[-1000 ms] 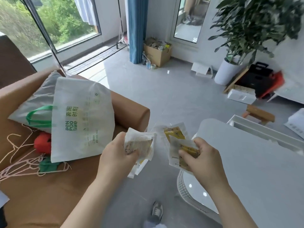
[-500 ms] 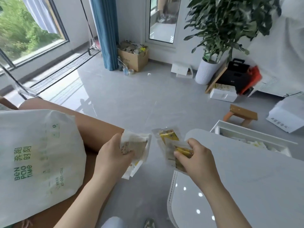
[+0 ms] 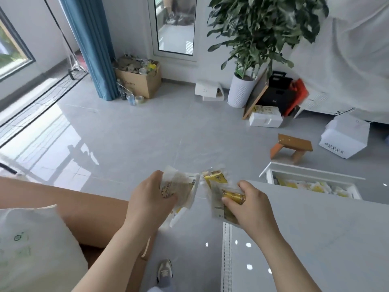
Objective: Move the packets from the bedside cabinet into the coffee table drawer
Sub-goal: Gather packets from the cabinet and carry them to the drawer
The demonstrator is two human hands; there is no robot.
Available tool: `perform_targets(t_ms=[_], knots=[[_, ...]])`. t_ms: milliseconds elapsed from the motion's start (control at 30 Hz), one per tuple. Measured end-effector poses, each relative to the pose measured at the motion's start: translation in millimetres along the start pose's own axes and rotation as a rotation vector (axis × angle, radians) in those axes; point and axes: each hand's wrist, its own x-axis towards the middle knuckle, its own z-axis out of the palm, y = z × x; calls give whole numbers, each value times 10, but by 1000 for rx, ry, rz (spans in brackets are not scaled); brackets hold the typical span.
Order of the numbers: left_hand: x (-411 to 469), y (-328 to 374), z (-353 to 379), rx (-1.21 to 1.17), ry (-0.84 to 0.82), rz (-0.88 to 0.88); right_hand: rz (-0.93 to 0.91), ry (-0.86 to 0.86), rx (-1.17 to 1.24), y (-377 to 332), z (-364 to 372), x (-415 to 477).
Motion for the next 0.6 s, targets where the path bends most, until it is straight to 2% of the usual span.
perform_targets(t_ms=[367,600], knots=[[1345,146,78,90,-168,100,193,35,-12,-62,235,923],[2250,630,453,147,-250,153,260,83,10,213,187,1744]])
